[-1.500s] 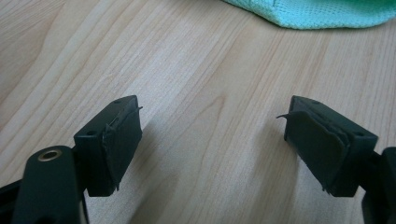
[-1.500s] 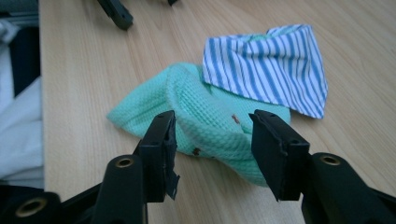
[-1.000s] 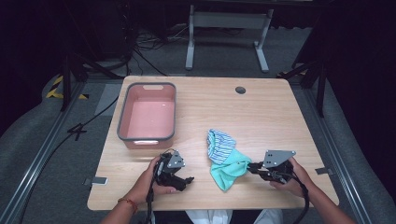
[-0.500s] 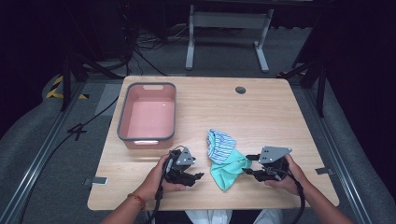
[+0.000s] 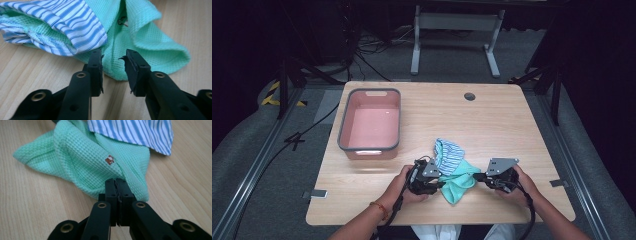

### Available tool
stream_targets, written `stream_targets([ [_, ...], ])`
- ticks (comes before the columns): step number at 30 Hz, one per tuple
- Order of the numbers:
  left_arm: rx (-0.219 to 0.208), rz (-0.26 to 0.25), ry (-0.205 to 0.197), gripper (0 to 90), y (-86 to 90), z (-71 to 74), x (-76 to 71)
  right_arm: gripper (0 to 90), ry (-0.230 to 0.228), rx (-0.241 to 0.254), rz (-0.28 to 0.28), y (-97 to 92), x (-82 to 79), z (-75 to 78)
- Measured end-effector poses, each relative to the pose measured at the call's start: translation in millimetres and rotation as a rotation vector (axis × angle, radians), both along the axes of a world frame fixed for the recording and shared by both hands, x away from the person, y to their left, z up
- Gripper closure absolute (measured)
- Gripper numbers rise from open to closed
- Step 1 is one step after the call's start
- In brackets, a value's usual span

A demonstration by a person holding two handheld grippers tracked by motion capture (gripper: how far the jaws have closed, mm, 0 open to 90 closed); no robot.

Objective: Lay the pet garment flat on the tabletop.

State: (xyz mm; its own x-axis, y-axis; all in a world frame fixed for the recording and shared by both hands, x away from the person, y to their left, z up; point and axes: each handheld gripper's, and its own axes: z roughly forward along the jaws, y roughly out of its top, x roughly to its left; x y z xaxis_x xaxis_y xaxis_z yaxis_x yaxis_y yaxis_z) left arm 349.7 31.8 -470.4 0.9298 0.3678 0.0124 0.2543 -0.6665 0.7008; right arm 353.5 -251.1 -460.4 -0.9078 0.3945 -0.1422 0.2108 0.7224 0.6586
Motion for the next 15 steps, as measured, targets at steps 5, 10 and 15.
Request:
stream_targets([
  [5,0.021,0.006,0.000,74.1,-1.7,-4.1,1.3,89.4,0.018,-0.008,-0.002,-0.2,0.7,-6.6],
  [10,0.015,0.011,0.008,74.6,-0.5,-5.1,1.0,80.1,0.010,0.035,-0.006,-2.9,-2.7,-2.1],
  [15,0.004,0.008,0.015,74.7,0.4,-5.9,2.7,66.2,0.004,0.103,0.076,5.8,-18.2,7.4],
])
